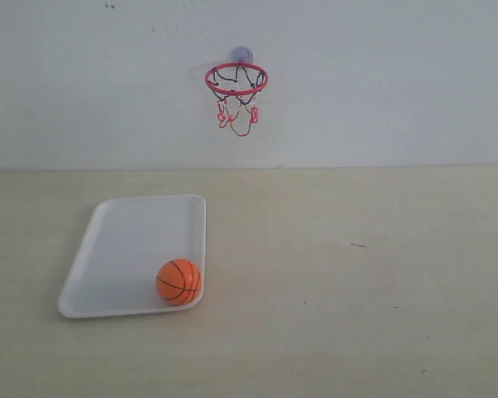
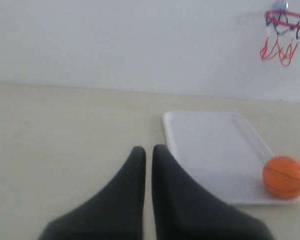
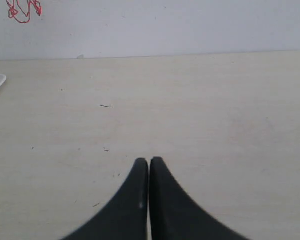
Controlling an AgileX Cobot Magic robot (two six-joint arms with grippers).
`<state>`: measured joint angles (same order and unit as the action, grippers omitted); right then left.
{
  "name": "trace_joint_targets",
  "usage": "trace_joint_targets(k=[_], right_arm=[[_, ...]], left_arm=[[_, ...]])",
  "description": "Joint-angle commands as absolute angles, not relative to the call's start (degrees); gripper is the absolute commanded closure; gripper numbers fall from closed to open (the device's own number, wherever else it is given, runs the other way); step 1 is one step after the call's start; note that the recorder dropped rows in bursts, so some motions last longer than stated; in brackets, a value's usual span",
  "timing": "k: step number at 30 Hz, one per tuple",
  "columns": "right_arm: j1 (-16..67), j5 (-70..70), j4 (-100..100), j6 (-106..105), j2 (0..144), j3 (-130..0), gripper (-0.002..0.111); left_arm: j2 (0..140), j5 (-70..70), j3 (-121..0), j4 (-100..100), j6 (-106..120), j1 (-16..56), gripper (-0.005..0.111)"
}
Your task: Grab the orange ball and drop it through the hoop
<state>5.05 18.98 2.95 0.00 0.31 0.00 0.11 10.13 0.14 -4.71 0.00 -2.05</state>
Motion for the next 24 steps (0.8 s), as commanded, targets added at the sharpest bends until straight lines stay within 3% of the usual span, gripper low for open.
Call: trace_joint_targets(k=[1,7,12,17,20,24], right_arm=[[5.09,18.45,2.74,0.00,0.00,0.00,0.109],[5.09,18.45,2.74,0.00,0.00,0.00,0.109],[5.09,18.45,2.74,0.00,0.00,0.00,0.109],[5.09,18.45,2.74,0.00,0.00,0.00,0.109],[5.09,18.45,2.74,0.00,0.00,0.00,0.109],[5.09,18.45,2.74,0.00,0.00,0.00,0.109]], left_arm=[[0.00,-11.32,0.00,-4.91,-0.39,-2.20,0.103],[0.00,-35.82,-1.09,-4.91,0.00,-2.20,0.103],[12.03,-29.85,-11.92,1.54,-3.79,-2.20,0.103],[39.71,-5.47,-24.95,1.54,-15.87,-2.20,0.103],[49.91,-5.79,-26.34,1.32,-15.87,-2.20,0.103],[59.89,-17.62,-26.35,1.32,-15.87,-2.20,0.103]])
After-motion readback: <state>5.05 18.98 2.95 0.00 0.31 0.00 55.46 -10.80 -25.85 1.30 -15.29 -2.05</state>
